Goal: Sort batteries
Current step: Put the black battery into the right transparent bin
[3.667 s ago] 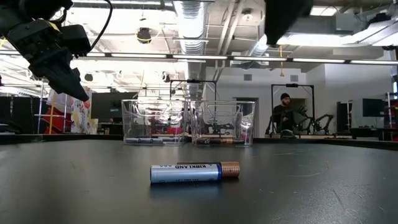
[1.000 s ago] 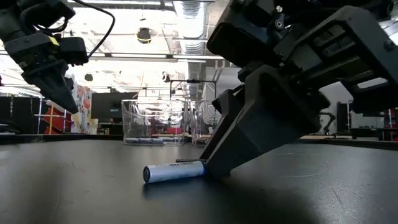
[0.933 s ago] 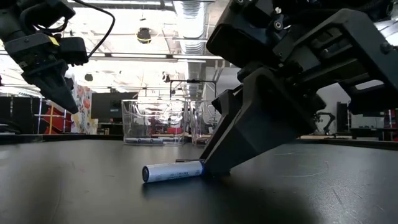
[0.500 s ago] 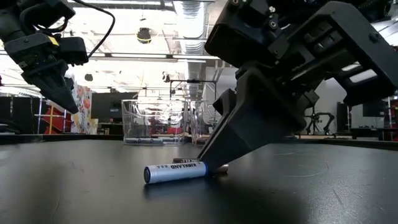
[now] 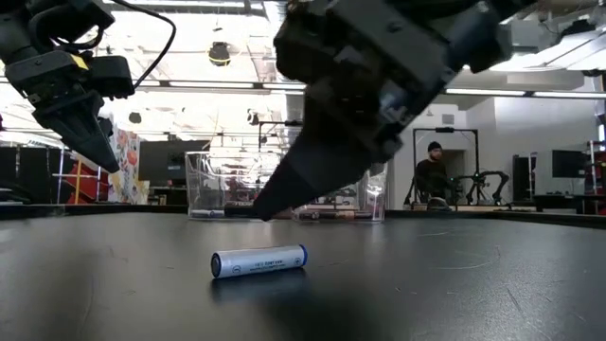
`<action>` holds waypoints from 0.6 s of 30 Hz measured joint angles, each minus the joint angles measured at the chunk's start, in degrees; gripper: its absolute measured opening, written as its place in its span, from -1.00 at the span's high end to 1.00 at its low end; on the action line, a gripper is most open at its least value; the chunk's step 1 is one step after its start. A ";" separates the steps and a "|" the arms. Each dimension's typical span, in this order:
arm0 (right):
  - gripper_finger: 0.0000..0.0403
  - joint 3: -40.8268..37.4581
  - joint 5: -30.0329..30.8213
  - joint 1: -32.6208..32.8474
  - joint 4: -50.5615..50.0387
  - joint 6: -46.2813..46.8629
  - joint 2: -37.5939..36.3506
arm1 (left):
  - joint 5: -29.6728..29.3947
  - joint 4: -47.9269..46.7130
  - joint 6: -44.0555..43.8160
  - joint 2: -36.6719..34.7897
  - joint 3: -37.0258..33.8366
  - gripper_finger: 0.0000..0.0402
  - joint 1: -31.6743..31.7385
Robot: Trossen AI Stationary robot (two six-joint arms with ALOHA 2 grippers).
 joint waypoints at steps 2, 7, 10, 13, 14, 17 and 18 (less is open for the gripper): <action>0.83 1.47 -0.02 -1.05 -1.86 0.07 0.04 | 0.00 0.00 2.35 0.00 0.00 0.34 0.00; 0.82 5.82 -0.09 -4.91 -6.45 0.02 -0.91 | -0.02 -0.01 4.68 0.00 0.00 0.34 0.00; 0.81 7.84 -0.07 -7.84 -10.40 -0.19 -2.92 | -0.01 -0.01 4.65 -0.01 0.02 0.34 0.00; 0.81 8.46 -0.12 -11.24 -13.89 -0.22 -6.70 | -0.02 0.02 4.63 0.00 0.02 0.34 0.00; 0.80 8.43 -0.11 -12.46 -15.93 -0.35 -8.28 | -0.02 0.04 4.59 0.00 0.02 0.34 0.00; 0.80 8.42 -0.15 -16.55 -19.94 -1.77 -12.94 | -0.02 0.09 4.42 0.00 0.02 0.34 0.00; 0.80 8.42 -0.13 -18.06 -21.57 -2.10 -14.55 | 0.00 0.12 4.42 -0.04 0.02 0.34 0.01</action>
